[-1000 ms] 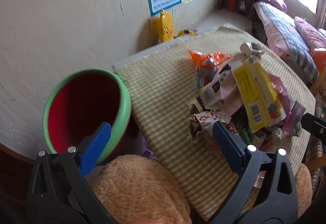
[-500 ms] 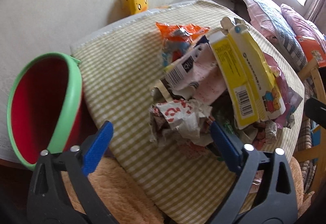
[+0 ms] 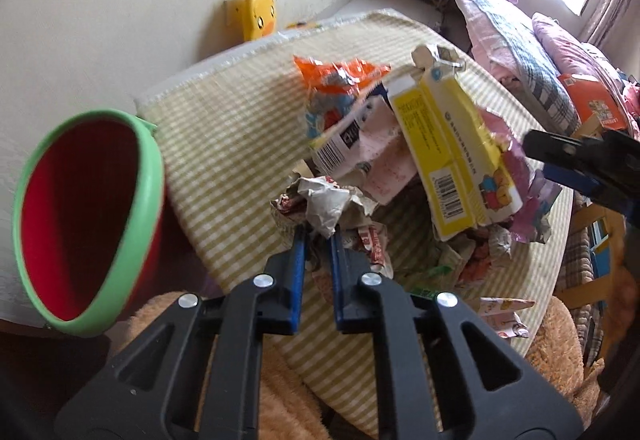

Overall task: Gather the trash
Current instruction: 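Grasp the crumpled white paper with the left gripper while the right gripper grasps the pink wrapper, then carry the crumpled paper and pink wrapper to the red bin and release both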

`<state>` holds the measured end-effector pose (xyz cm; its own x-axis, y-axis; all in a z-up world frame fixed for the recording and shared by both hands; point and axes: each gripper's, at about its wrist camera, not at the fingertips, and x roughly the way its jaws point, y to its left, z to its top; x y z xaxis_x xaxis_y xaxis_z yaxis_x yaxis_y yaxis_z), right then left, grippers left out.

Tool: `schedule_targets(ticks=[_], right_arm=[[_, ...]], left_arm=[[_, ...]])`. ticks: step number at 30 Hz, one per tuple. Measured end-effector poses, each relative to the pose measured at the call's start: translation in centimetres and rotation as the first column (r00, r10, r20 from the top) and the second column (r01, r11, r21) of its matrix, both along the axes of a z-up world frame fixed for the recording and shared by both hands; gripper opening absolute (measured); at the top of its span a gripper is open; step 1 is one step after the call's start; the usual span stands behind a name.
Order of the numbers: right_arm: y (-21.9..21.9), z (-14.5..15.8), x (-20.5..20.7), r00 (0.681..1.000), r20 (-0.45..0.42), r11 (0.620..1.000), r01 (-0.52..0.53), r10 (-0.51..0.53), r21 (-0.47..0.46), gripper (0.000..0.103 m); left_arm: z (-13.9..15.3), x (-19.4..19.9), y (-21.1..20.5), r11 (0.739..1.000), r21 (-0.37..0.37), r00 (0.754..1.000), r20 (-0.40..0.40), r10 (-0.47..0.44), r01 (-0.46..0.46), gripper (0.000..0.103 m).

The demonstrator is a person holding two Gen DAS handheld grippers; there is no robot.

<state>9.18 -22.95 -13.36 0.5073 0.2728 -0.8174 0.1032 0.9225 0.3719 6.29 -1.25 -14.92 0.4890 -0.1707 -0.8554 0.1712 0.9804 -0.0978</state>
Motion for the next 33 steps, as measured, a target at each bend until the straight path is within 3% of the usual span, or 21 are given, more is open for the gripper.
schedule_targets(ticks=[2,7,9,12,15,21,22,24,25,26,30,33], right_arm=[[-0.1,-0.3,0.8,1.000,-0.008,1.000,0.008,-0.008,0.002,0.068],[-0.6,-0.4,1.2,0.999,-0.007,0.999,0.037,-0.037,0.020,0.067],[-0.6,-0.3,0.8,0.999,-0.003,0.999,0.036,-0.036,0.013,0.067],[-0.6,-0.4,0.4,0.999,-0.007,0.999,0.036,-0.036,0.009,0.067],[-0.8,-0.8,0.6,0.999,-0.020,0.999,0.043,-0.043,0.015,0.067],[-0.5,-2.6,2.5,0.997,-0.079,0.999,0.031,-0.027,0.042,0.067],[-0.6,-2.7,2.6,0.996,-0.079,0.998,0.033,-0.029,0.058,0.065],[-0.6,-2.7,2.6,0.996,-0.081,0.997,0.029,-0.023,0.078,0.054],[-0.6,-2.7,2.6,0.996,-0.084,0.995,0.023,-0.014,0.100,0.029],[-0.7,-2.6,2.5,0.996,-0.083,0.994,0.027,-0.018,0.108,0.019],[-0.8,-1.3,1.6,0.999,-0.017,0.991,0.042,-0.040,0.125,0.018],[-0.8,0.5,0.5,0.997,0.044,0.990,0.055,-0.061,0.129,0.017]], left_arm=[[0.7,-0.2,0.2,1.000,0.007,1.000,0.020,0.004,-0.004,0.011],[1.5,-0.4,0.6,1.000,0.002,0.999,0.041,0.002,-0.002,0.015],[1.4,-0.6,0.9,1.000,-0.013,0.999,0.047,0.014,-0.013,0.039],[1.2,-0.5,0.9,1.000,-0.014,0.999,0.043,0.012,-0.012,0.039],[1.3,-0.6,0.6,1.000,-0.010,0.999,0.042,0.003,-0.003,0.029],[1.4,-0.7,1.0,1.000,-0.017,0.999,0.038,0.020,-0.019,0.029],[1.5,-0.7,1.2,0.999,-0.020,0.999,0.038,0.026,-0.025,0.030],[1.5,-0.9,2.0,0.998,-0.038,0.999,0.028,0.041,-0.040,0.046],[1.6,-1.1,2.5,0.997,-0.055,0.998,0.022,0.052,-0.051,0.049],[1.6,-1.2,3.0,0.996,-0.065,0.998,0.016,0.061,-0.060,0.049],[1.2,-1.2,4.1,0.995,-0.064,0.997,-0.008,0.078,-0.079,0.062],[0.1,-0.5,3.9,0.994,-0.072,0.996,-0.044,0.083,-0.086,0.062]])
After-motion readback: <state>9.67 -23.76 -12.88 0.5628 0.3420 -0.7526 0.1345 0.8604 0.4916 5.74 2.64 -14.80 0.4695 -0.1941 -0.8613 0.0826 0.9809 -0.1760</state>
